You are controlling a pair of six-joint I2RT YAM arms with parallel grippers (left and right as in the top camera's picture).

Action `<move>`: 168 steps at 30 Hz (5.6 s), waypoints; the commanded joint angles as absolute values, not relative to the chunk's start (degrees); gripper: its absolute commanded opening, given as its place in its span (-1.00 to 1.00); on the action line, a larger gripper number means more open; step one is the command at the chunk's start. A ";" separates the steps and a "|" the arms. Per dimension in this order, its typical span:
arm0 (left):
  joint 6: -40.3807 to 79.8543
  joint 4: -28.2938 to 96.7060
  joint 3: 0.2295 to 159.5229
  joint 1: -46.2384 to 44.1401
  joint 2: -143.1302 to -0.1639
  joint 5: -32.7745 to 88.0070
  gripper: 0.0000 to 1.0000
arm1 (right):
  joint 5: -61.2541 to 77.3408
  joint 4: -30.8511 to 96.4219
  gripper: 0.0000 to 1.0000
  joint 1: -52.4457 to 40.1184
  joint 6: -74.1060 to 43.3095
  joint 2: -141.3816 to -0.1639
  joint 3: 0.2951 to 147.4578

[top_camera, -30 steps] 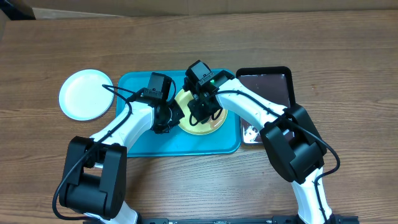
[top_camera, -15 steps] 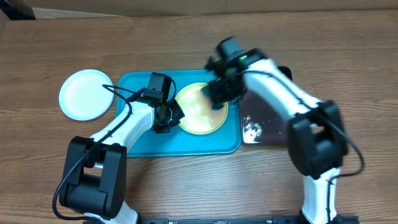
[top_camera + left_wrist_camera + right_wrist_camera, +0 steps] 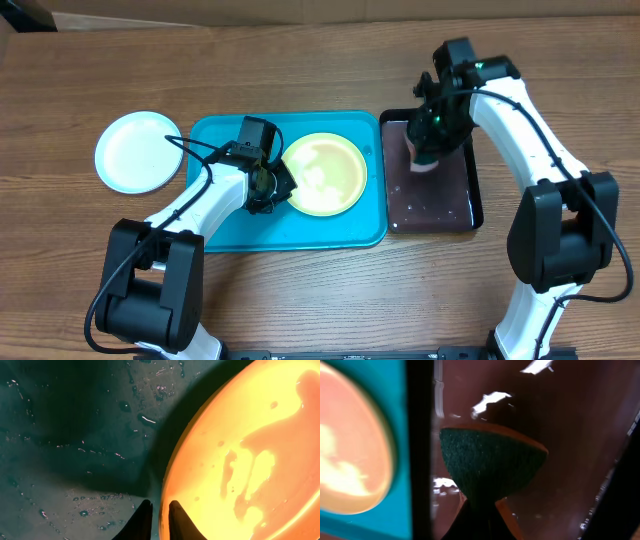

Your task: Clean dirty plates on tray and stack at the side

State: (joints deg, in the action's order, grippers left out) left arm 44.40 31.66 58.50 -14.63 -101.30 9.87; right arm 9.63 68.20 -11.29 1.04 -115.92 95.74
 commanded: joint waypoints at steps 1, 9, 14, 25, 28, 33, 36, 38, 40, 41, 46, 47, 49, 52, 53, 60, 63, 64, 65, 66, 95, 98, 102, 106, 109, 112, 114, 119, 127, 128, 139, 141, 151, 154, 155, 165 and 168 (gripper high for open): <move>43.27 31.40 58.94 -15.14 -101.89 9.87 -0.67 | 1.17 65.10 -0.93 -11.51 -1.87 -114.78 91.55; 42.37 31.48 58.94 -15.14 -101.91 8.16 -0.60 | -3.38 58.87 -0.92 -11.51 -5.17 -114.78 86.83; 42.39 31.48 58.94 -15.14 -101.91 8.21 -0.60 | -3.36 55.90 -0.15 -11.55 -5.17 -114.78 83.99; 39.40 31.64 58.17 -15.79 -101.91 7.03 -0.54 | -3.33 58.37 0.32 -6.81 -7.70 -114.52 92.07; 39.42 31.09 57.41 -16.36 -101.91 7.03 -0.54 | -3.22 58.37 0.36 -4.12 -9.43 -114.54 92.71; 39.40 30.81 57.34 -16.71 -101.93 6.79 -0.59 | -2.44 59.02 0.36 0.62 -9.69 -114.54 92.64; 39.44 30.79 57.30 -16.71 -102.83 6.63 -0.63 | -2.46 59.07 0.47 3.42 -9.67 -114.56 92.64; 40.07 30.74 57.30 -16.69 -104.07 6.76 -0.64 | -2.42 59.09 0.54 4.91 -9.69 -114.56 92.64; 40.27 30.48 57.30 -16.40 -105.01 9.04 -0.73 | -2.48 59.51 1.00 6.20 -9.65 -114.56 92.64; 40.27 30.37 57.30 -16.36 -105.01 9.19 -0.76 | -2.48 59.33 1.00 6.44 -9.65 -114.56 92.64; 36.71 30.46 58.65 -15.66 -104.95 12.62 -0.92 | -2.50 58.76 1.00 6.55 -9.65 -114.56 92.64; 35.16 30.87 59.46 -15.03 -104.90 14.90 -0.92 | -2.52 58.83 1.00 6.55 -9.63 -114.56 92.64; 33.15 32.14 61.58 -13.08 -104.88 20.27 -0.92 | -2.48 58.78 1.00 6.55 -9.65 -114.56 92.64; 31.38 33.19 64.69 -9.45 -104.88 27.31 -0.92 | -2.48 58.54 1.00 6.55 -9.65 -114.56 92.64; 30.57 33.17 65.56 -8.23 -104.88 29.15 -0.92 | -2.50 58.59 1.00 6.55 -9.65 -114.56 92.64; 26.30 38.04 71.18 -5.32 -104.88 28.88 -0.92 | -2.50 58.57 1.00 6.55 -9.65 -114.56 92.64; 25.02 42.00 74.74 -6.37 -104.88 23.73 -0.92 | -2.50 58.57 1.00 6.55 -9.65 -114.56 92.64; 24.51 43.48 76.18 -6.74 -104.88 21.85 -0.92 | -2.48 58.57 1.00 6.55 -9.65 -114.56 92.64; 24.03 44.86 77.62 -7.11 -104.88 20.10 -0.92 | -2.50 58.57 1.00 6.55 -9.65 -114.56 92.64; 23.70 46.13 79.00 -7.40 -104.88 18.55 -0.92 | -2.50 58.57 1.00 6.55 -9.65 -114.56 92.64; 19.70 53.63 97.95 -26.87 -104.88 -8.56 -0.92 | -2.50 58.57 1.00 6.50 -9.65 -114.56 92.64; 19.70 53.43 97.95 -29.21 -104.88 -11.22 -0.92 | -2.50 58.57 1.00 6.50 -9.65 -114.56 92.64; 19.70 52.62 97.95 -32.60 -104.88 -13.98 -0.92 | -2.50 58.57 1.00 6.50 -9.65 -114.56 92.64; 19.68 51.62 97.95 -36.38 -104.88 -18.13 -0.92 | -2.50 58.57 1.00 6.50 -9.65 -114.56 92.64; 19.66 51.35 97.95 -39.29 -104.88 -22.35 -0.92 | -2.50 58.57 1.00 6.50 -9.65 -114.56 92.64; 19.07 50.87 97.95 -42.48 -104.88 -28.01 -0.92 | -2.50 58.57 1.00 6.50 -9.65 -114.56 92.64; 18.33 50.30 97.95 -44.40 -104.88 -31.38 -0.92 | -2.50 58.57 1.00 6.50 -9.65 -114.56 92.64; 14.52 47.92 97.95 -49.65 -104.88 -39.88 -0.92 | -2.50 58.57 1.00 6.50 -9.65 -114.56 92.64; 6.52 43.40 97.93 -56.07 -104.88 -51.90 -0.92 | -2.50 58.57 1.00 6.50 -9.65 -114.56 92.64; 5.80 42.98 97.93 -56.51 -104.88 -52.82 -0.92 | -2.50 58.57 1.00 6.50 -9.65 -114.56 92.64; -2.85 39.70 97.93 -60.58 -104.88 -63.09 -0.92 | -2.50 58.57 1.00 6.50 -9.65 -114.56 92.64; -3.05 39.55 97.93 -60.97 -104.88 -63.64 -0.91 | -2.48 58.57 1.00 6.50 -9.65 -114.56 92.64; -7.16 35.20 97.93 -61.32 -104.88 -64.95 -0.91 | -2.50 58.57 1.00 6.50 -9.65 -114.56 92.64; -7.07 32.77 97.93 -60.97 -104.88 -67.09 -0.92 | -2.50 58.57 1.00 6.50 -9.65 -114.56 92.64; -6.79 32.25 97.93 -60.95 -104.88 -66.87 -0.92 | -2.50 58.57 1.00 6.50 -9.65 -114.56 92.64; -3.60 33.04 97.89 -60.07 -104.90 -65.65 -0.91 | -2.50 58.57 1.00 6.50 -9.65 -114.56 92.64; -3.68 34.72 97.89 -59.88 -104.90 -63.70 -0.91 | -2.50 58.57 1.00 6.50 -9.65 -114.56 92.64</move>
